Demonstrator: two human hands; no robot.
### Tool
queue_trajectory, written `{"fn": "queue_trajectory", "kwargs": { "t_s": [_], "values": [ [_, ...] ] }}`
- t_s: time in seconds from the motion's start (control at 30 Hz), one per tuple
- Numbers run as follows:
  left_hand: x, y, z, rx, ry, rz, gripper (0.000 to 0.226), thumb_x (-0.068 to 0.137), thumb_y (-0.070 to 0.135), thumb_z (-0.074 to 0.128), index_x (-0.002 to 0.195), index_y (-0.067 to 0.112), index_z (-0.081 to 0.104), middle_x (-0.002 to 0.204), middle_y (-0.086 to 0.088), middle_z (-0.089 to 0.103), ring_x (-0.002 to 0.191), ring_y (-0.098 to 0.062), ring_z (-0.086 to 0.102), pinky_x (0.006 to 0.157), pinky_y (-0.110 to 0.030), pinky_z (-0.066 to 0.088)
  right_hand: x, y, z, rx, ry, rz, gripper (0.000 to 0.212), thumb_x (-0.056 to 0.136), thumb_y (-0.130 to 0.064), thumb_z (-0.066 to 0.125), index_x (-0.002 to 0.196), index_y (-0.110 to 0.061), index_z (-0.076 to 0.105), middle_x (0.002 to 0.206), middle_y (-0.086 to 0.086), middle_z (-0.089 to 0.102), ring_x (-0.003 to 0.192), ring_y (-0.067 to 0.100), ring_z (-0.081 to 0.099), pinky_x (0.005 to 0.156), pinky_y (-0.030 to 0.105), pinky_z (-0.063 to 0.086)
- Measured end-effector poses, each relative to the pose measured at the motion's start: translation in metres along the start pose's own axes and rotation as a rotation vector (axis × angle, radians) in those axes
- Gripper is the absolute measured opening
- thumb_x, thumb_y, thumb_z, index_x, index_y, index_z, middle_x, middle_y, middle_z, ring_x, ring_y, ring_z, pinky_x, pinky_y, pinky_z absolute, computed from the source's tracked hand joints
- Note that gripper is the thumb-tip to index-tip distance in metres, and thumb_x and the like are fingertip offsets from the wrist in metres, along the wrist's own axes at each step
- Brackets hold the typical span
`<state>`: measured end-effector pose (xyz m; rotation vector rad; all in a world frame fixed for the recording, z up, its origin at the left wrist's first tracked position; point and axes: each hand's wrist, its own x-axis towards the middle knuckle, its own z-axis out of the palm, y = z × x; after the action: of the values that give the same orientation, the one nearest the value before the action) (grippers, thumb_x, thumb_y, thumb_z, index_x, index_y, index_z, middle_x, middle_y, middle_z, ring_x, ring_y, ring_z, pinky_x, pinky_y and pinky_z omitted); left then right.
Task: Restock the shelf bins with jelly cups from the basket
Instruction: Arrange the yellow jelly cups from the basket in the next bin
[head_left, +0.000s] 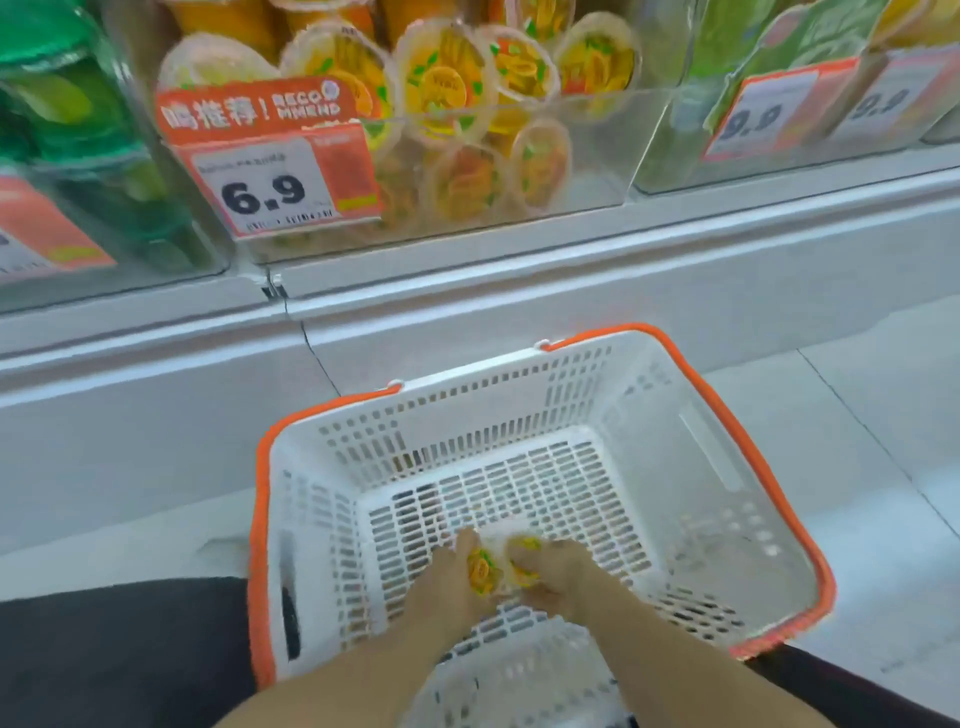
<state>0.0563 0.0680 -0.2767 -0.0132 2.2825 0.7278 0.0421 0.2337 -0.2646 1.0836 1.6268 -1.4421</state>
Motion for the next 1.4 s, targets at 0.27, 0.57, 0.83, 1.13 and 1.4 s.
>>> {"fn": "queue_trajectory", "kwargs": {
  "t_s": [0.27, 0.57, 0.83, 1.13, 1.4],
  "values": [
    [-0.003, -0.014, 0.021, 0.389, 0.080, -0.045, 0.072, 0.088, 0.037, 0.067, 0.146, 0.029, 0.025, 0.135, -0.012, 0.035, 0.123, -0.031, 0.041, 0.093, -0.038, 0.045, 0.010, 0.001, -0.003, -0.671, 0.121, -0.183, 0.063, 0.091, -0.027, 0.069, 0.147, -0.017, 0.041, 0.140, 0.010, 0.051, 0.117, 0.027, 0.059, 0.084, 0.028, 0.053],
    [-0.024, 0.070, -0.090, 0.512, 0.004, 0.079, 0.069, 0.090, 0.037, 0.058, 0.147, 0.014, 0.027, 0.143, -0.013, 0.039, 0.135, -0.033, 0.034, 0.110, -0.044, 0.034, -0.081, -0.121, -0.025, -0.943, 0.134, -0.630, 0.014, 0.093, -0.017, 0.058, 0.083, -0.009, 0.063, 0.083, 0.011, 0.067, 0.073, 0.022, 0.064, 0.078, 0.034, 0.058],
    [-0.112, 0.234, -0.268, 0.410, 0.748, 0.671, 0.036, 0.099, 0.036, 0.038, 0.094, 0.014, 0.067, 0.095, -0.012, 0.069, 0.089, -0.033, 0.064, 0.063, -0.037, 0.040, -0.279, -0.282, -0.076, -0.731, 0.165, -1.105, 0.019, 0.093, -0.017, 0.062, 0.076, -0.010, 0.069, 0.060, 0.005, 0.066, 0.052, 0.014, 0.058, 0.050, 0.024, 0.047],
    [-0.108, 0.271, -0.320, 0.596, 1.143, 0.665, 0.052, 0.087, 0.032, 0.060, 0.131, 0.007, 0.053, 0.140, -0.012, 0.049, 0.136, -0.032, 0.036, 0.113, -0.042, 0.030, -0.286, -0.387, -0.068, -0.787, 0.678, -1.442, 0.038, 0.090, -0.015, 0.060, 0.128, -0.008, 0.058, 0.118, 0.013, 0.067, 0.111, 0.029, 0.061, 0.097, 0.032, 0.045],
    [-0.097, 0.259, -0.328, 0.563, 1.159, 0.600, 0.066, 0.075, 0.042, 0.030, 0.125, 0.010, 0.059, 0.141, -0.013, 0.050, 0.139, -0.034, 0.035, 0.118, -0.050, 0.023, -0.243, -0.431, -0.060, -0.876, 0.678, -1.250, 0.058, 0.083, -0.041, 0.077, 0.124, -0.005, 0.054, 0.117, 0.011, 0.061, 0.106, 0.029, 0.060, 0.087, 0.035, 0.050]
  ]
}}
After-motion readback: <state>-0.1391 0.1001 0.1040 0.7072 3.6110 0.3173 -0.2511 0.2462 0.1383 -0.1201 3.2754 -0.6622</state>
